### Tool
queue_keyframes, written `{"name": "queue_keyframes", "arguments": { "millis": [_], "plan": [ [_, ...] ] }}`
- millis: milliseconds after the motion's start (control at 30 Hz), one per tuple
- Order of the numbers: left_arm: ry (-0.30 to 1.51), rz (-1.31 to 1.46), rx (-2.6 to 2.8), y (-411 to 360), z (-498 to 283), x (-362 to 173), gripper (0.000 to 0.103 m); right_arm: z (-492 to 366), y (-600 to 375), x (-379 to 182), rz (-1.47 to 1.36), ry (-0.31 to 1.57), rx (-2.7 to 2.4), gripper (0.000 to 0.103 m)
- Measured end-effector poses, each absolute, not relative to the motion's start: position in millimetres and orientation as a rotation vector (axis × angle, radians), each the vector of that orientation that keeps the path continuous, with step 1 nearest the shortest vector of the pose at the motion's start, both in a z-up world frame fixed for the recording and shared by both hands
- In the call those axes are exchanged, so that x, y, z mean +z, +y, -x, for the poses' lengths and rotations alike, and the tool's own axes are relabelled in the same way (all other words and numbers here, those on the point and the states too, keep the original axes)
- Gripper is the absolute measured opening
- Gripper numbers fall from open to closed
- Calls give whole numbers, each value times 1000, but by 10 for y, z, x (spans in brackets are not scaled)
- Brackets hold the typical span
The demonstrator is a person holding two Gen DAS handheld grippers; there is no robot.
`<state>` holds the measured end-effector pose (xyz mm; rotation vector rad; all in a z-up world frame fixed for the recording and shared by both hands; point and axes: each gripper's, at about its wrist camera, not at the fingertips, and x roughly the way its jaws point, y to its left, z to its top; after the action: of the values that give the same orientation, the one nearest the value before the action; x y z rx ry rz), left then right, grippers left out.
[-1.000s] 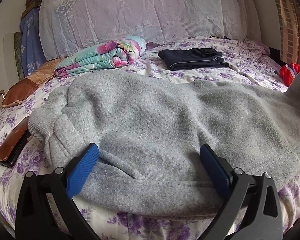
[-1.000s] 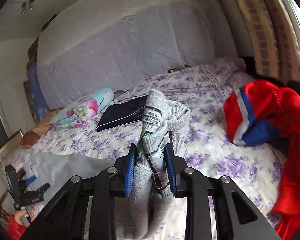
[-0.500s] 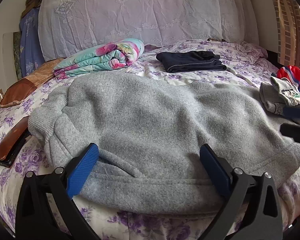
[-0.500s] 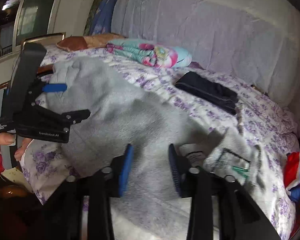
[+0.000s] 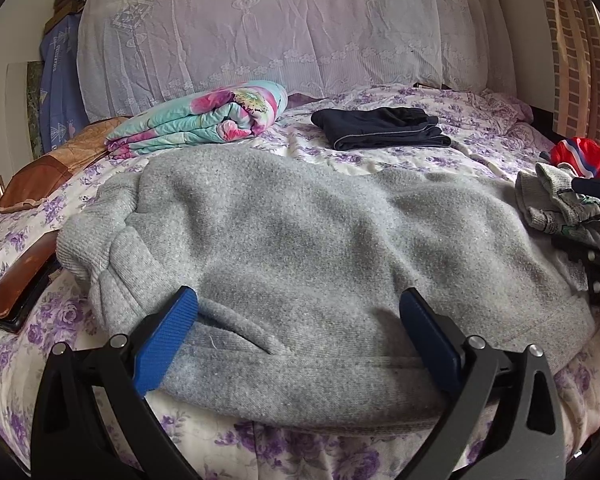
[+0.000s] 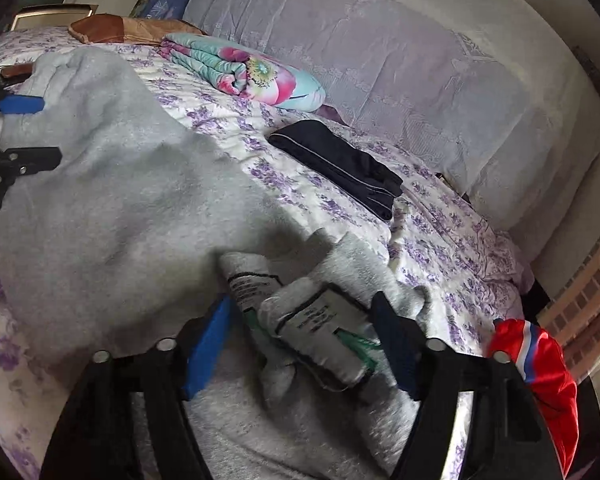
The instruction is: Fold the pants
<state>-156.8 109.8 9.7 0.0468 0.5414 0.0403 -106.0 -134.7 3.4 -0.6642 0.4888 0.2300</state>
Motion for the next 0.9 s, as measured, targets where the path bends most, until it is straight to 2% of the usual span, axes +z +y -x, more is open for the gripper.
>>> {"name": "queue_keyframes", "arguments": {
  "millis": [33,67,133,233,367,467,500,567,600,667,800,867,900],
  "plan": [
    [541,-47,40,1098,1569,96,98,992,-1404,75,634,507,246,42],
    [541,-47,40,1098,1570,97,98,926,-1472,119,589,532,261,39],
    [541,-47,41,1097,1569,97,98,871,-1571,214,513,542,300,22],
    [541,-46,41,1099,1568,97,98,969,-1605,441,416,491,355,18],
    [543,-48,42,1101,1567,99,99,1138,-1421,749,348,410,455,17],
    [545,-51,44,1089,1564,106,99,1211,-1071,585,414,443,530,17],
    [546,-52,45,1087,1561,109,99,1178,-938,406,467,496,543,18],
    [547,-52,46,1081,1553,113,98,1095,-735,-45,572,641,561,37],
    [547,-53,46,1078,1553,113,98,1178,-698,-124,615,592,544,40],
    [549,-58,47,1075,1548,114,98,1277,-711,18,600,597,587,47],
    [546,-54,46,1083,1538,117,98,1406,-1150,668,332,515,644,49],
    [545,-53,48,1082,1533,116,98,1328,-1326,786,340,448,487,55],
    [545,-54,48,1085,1536,117,98,1207,-1391,748,353,446,404,63]
  ]
}}
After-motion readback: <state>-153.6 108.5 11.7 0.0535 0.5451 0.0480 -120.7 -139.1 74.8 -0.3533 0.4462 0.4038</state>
